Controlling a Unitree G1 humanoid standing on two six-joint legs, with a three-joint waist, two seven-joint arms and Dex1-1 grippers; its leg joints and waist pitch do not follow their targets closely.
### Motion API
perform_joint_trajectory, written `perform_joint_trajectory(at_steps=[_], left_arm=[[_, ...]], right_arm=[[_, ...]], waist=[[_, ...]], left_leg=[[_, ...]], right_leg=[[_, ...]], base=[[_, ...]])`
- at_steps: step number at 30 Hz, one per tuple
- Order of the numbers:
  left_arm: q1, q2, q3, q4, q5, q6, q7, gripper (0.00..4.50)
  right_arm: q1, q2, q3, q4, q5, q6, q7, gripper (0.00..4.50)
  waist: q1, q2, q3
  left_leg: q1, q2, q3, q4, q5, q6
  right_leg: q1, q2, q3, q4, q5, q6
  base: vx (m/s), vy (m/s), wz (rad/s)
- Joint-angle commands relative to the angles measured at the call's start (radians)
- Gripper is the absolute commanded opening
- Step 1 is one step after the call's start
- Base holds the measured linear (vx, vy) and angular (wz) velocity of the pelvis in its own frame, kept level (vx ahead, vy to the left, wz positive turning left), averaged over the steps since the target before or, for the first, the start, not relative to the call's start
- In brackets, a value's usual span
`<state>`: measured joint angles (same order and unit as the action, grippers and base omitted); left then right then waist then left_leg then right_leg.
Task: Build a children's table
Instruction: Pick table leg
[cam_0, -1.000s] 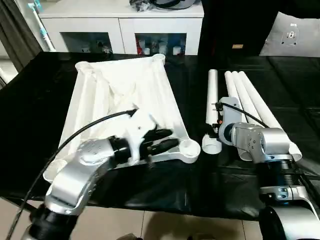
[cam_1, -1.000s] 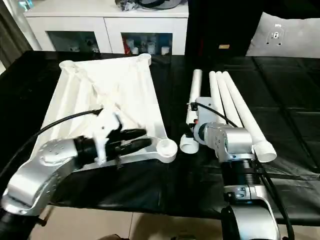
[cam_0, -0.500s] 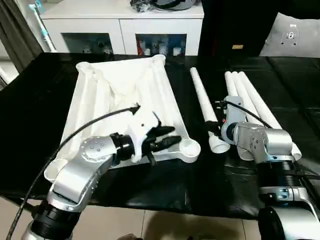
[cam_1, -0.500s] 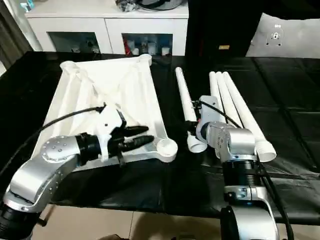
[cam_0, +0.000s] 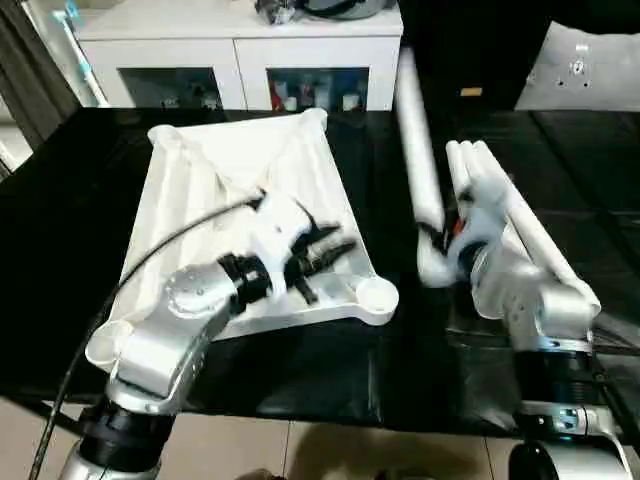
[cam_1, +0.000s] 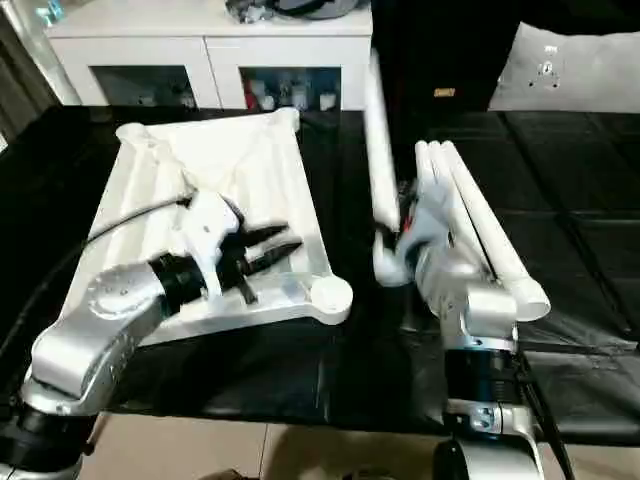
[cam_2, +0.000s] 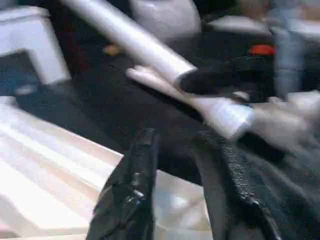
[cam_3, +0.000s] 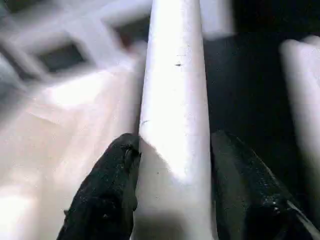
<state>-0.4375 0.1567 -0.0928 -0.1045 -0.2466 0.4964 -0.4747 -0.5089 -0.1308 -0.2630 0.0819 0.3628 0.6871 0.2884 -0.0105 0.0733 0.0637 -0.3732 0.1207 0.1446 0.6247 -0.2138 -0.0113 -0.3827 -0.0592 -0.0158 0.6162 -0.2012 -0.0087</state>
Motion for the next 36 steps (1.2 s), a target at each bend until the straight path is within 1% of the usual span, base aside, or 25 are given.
perform_joint_trajectory(at_steps=[1, 2, 3, 4, 5, 6, 7, 8, 10, 11, 12, 14, 15, 19, 21, 24, 25, 27, 28, 29, 30, 31, 34, 35, 36], left_arm=[[-0.084, -0.032, 0.103, 0.035, -0.096, 0.015, 0.042, 1.75], [-0.090, -0.035, 0.112, 0.036, -0.111, 0.019, 0.037, 1.79], [-0.111, -0.050, 0.142, 0.029, -0.180, 0.048, 0.015, 1.87], [-0.128, -0.065, 0.161, 0.020, -0.237, 0.074, -0.003, 1.96], [-0.129, -0.066, 0.161, 0.020, -0.239, 0.075, -0.004, 2.05], [-0.143, -0.084, 0.172, 0.022, -0.281, 0.093, -0.008, 2.13], [-0.150, -0.097, 0.177, 0.023, -0.308, 0.106, -0.011, 2.21], [-0.154, -0.109, 0.180, 0.020, -0.335, 0.124, -0.017, 2.41], [-0.157, -0.119, 0.183, 0.018, -0.354, 0.140, -0.022, 2.51], [-0.172, -0.148, 0.200, 0.015, -0.400, 0.187, -0.024, 2.51], [-0.179, -0.159, 0.205, 0.012, -0.422, 0.207, -0.022, 2.69], [-0.181, -0.164, 0.202, 0.007, -0.436, 0.225, -0.021, 2.73], [-0.181, -0.167, 0.199, 0.000, -0.464, 0.242, -0.011, 2.75], [-0.183, -0.171, 0.204, -0.006, -0.503, 0.267, 0.001, 2.75], [-0.187, -0.180, 0.215, -0.014, -0.535, 0.293, -0.006, 2.75], [-0.182, -0.181, 0.212, -0.023, -0.553, 0.306, -0.023, 2.75], [-0.175, -0.182, 0.209, -0.026, -0.567, 0.302, -0.049, 2.40], [-0.168, -0.183, 0.208, -0.036, -0.583, 0.300, -0.058, 2.33], [-0.167, -0.182, 0.208, -0.038, -0.585, 0.300, -0.057, 2.40], [-0.167, -0.182, 0.208, -0.039, -0.586, 0.300, -0.057, 2.31], [-0.159, -0.171, 0.193, -0.056, -0.589, 0.296, -0.069, 2.03], [-0.158, -0.169, 0.190, -0.058, -0.592, 0.297, -0.069, 2.03], [-0.152, -0.145, 0.154, -0.064, -0.547, 0.283, -0.079, 1.99], [-0.149, -0.138, 0.144, -0.067, -0.537, 0.282, -0.081, 1.97], [-0.149, -0.136, 0.133, -0.068, -0.520, 0.272, -0.076, 1.97]], right_arm=[[0.015, 0.010, -0.018, -0.066, 0.119, 0.012, 0.117, 1.86], [0.018, 0.011, -0.019, -0.072, 0.129, 0.013, 0.129, 1.86], [0.036, 0.013, -0.028, -0.096, 0.188, 0.019, 0.184, 1.86], [0.053, 0.018, -0.049, -0.119, 0.263, 0.027, 0.245, 1.86], [0.054, 0.019, -0.051, -0.120, 0.268, 0.027, 0.250, 1.86], [0.070, 0.022, -0.071, -0.142, 0.340, 0.041, 0.307, 1.86], [0.080, 0.021, -0.074, -0.154, 0.369, 0.047, 0.336, 1.86], [0.092, 0.019, -0.074, -0.168, 0.392, 0.053, 0.362, 1.86], [0.101, 0.017, -0.073, -0.178, 0.408, 0.057, 0.382, 1.86], [0.114, 0.012, -0.071, -0.194, 0.431, 0.070, 0.415, 1.86], [0.120, 0.009, -0.069, -0.204, 0.449, 0.079, 0.430, 1.86], [0.128, 0.005, -0.063, -0.219, 0.463, 0.085, 0.448, 1.86], [0.140, -0.006, -0.052, -0.235, 0.489, 0.092, 0.464, 1.86], [0.152, -0.014, -0.044, -0.250, 0.516, 0.098, 0.476, 1.86], [0.162, -0.023, -0.032, -0.266, 0.529, 0.104, 0.494, 1.86], [0.170, -0.034, -0.017, -0.274, 0.522, 0.106, 0.510, 1.86], [0.177, -0.040, -0.003, -0.279, 0.507, 0.102, 0.517, 1.86], [0.186, -0.050, 0.014, -0.282, 0.498, 0.095, 0.521, 1.86], [0.187, -0.052, 0.018, -0.282, 0.497, 0.093, 0.521, 1.86], [0.188, -0.052, 0.019, -0.282, 0.497, 0.092, 0.521, 1.86], [0.195, -0.061, 0.046, -0.278, 0.455, 0.059, 0.518, 1.85], [0.196, -0.064, 0.051, -0.277, 0.448, 0.053, 0.516, 1.85], [0.193, -0.074, 0.081, -0.272, 0.400, 0.018, 0.511, 1.84], [0.194, -0.079, 0.099, -0.273, 0.369, -0.008, 0.509, 1.84], [0.193, -0.091, 0.139, -0.271, 0.303, -0.055, 0.496, 1.84]], waist=[[0.001, 0.002, -0.073], [0.006, -0.003, -0.076], [0.005, -0.004, -0.076], [0.009, -0.003, -0.077], [0.007, -0.006, -0.077], [0.010, -0.012, -0.078], [0.014, -0.009, -0.078], [0.018, -0.010, -0.077], [0.022, -0.009, -0.077], [0.022, -0.014, -0.075], [0.024, -0.013, -0.073], [0.023, -0.014, -0.072], [0.023, -0.014, -0.070], [0.021, -0.015, -0.070], [0.020, -0.013, -0.070], [0.020, -0.016, -0.070], [0.020, -0.015, -0.070], [0.021, -0.014, -0.069], [0.021, -0.014, -0.069], [0.020, -0.014, -0.069], [0.020, -0.014, -0.068], [0.021, -0.014, -0.069], [0.019, -0.012, -0.068], [0.019, -0.012, -0.068], [0.019, -0.012, -0.067]], left_leg=[[0.011, 0.072, -0.019, -0.066, -0.123, 0.054], [0.007, 0.079, -0.026, -0.069, -0.102, 0.059], [0.003, 0.078, -0.025, -0.068, -0.081, 0.069], [0.006, 0.081, -0.025, -0.068, -0.080, 0.074], [0.003, 0.078, -0.024, -0.066, -0.074, 0.081], [0.000, 0.077, -0.021, -0.064, -0.061, 0.106], [0.002, 0.077, -0.020, -0.062, -0.058, 0.111], [0.001, 0.078, -0.020, -0.063, -0.056, 0.117], [0.002, 0.079, -0.021, -0.064, -0.056, 0.118], [0.003, 0.081, -0.020, -0.066, -0.068, 0.110], [0.004, 0.080, -0.021, -0.067, -0.079, 0.105], [0.003, 0.078, -0.021, -0.068, -0.090, 0.099], [0.003, 0.078, -0.022, -0.069, -0.099, 0.093], [0.000, 0.077, -0.023, -0.070, -0.094, 0.084], [0.000, 0.075, -0.023, -0.069, -0.089, 0.083], [0.000, 0.075, -0.023, -0.070, -0.090, 0.084], [0.000, 0.075, -0.023, -0.070, -0.090, 0.084], [0.000, 0.078, -0.024, -0.072, -0.086, 0.086], [0.000, 0.078, -0.024, -0.073, -0.089, 0.086], [0.001, 0.078, -0.024, -0.074, -0.095, 0.083], [-0.001, 0.079, -0.025, -0.074, -0.101, 0.079], [0.000, 0.079, -0.024, -0.074, -0.100, 0.078], [0.000, 0.078, -0.025, -0.075, -0.104, 0.074], [0.000, 0.079, -0.025, -0.075, -0.107, 0.074], [0.000, 0.082, -0.026, -0.076, -0.112, 0.065]], right_leg=[[0.058, -0.071, 0.035, -0.067, -0.070, -0.289], [0.060, -0.074, 0.032, -0.064, -0.043, -0.291], [0.061, -0.075, 0.032, -0.058, -0.006, -0.297], [0.057, -0.076, 0.032, -0.059, 0.003, -0.302], [0.060, -0.077, 0.032, -0.057, 0.015, -0.309], [0.060, -0.077, 0.032, -0.061, 0.013, -0.312], [0.059, -0.078, 0.032, -0.062, 0.004, -0.310], [0.057, -0.077, 0.031, -0.064, -0.023, -0.306], [0.055, -0.077, 0.030, -0.065, -0.045, -0.302], [0.053, -0.076, 0.029, -0.066, -0.082, -0.293], [0.052, -0.077, 0.029, -0.071, -0.110, -0.291], [0.051, -0.075, 0.029, -0.074, -0.138, -0.285], [0.051, -0.076, 0.031, -0.077, -0.167, -0.270], [0.050, -0.075, 0.031, -0.080, -0.186, -0.250], [0.050, -0.074, 0.030, -0.080, -0.192, -0.246], [0.048, -0.073, 0.030, -0.083, -0.203, -0.241], [0.048, -0.074, 0.030, -0.083, -0.205, -0.240], [0.047, -0.073, 0.030, -0.083, -0.203, -0.233], [0.047, -0.074, 0.030, -0.083, -0.204, -0.232], [0.046, -0.073, 0.029, -0.084, -0.208, -0.233], [0.047, -0.075, 0.030, -0.084, -0.215, -0.230], [0.046, -0.075, 0.030, -0.085, -0.215, -0.228], [0.045, -0.074, 0.031, -0.085, -0.221, -0.222], [0.045, -0.075, 0.031, -0.086, -0.225, -0.220], [0.043, -0.075, 0.031, -0.085, -0.224, -0.215]], base=[[0.000, 0.000, 0.00], [0.000, 0.000, 0.00], [0.000, 0.000, 0.00], [0.000, 0.000, 0.00], [0.000, 0.000, 0.00], [0.000, 0.000, 0.00], [0.000, 0.000, 0.00], [0.000, 0.000, 0.00], [0.000, 0.000, 0.00], [0.000, 0.000, 0.00], [0.000, 0.000, 0.00], [0.000, 0.000, 0.00], [0.000, 0.000, 0.00], [0.000, 0.000, 0.00], [0.000, 0.000, 0.00], [0.000, 0.000, 0.00], [0.000, 0.000, 0.00], [0.000, 0.000, 0.00], [0.000, 0.000, 0.00], [0.000, 0.000, 0.00], [0.000, 0.000, 0.00], [0.000, 0.000, 0.00], [0.000, 0.000, 0.00], [0.000, 0.000, 0.00], [0.000, 0.000, 0.00]])
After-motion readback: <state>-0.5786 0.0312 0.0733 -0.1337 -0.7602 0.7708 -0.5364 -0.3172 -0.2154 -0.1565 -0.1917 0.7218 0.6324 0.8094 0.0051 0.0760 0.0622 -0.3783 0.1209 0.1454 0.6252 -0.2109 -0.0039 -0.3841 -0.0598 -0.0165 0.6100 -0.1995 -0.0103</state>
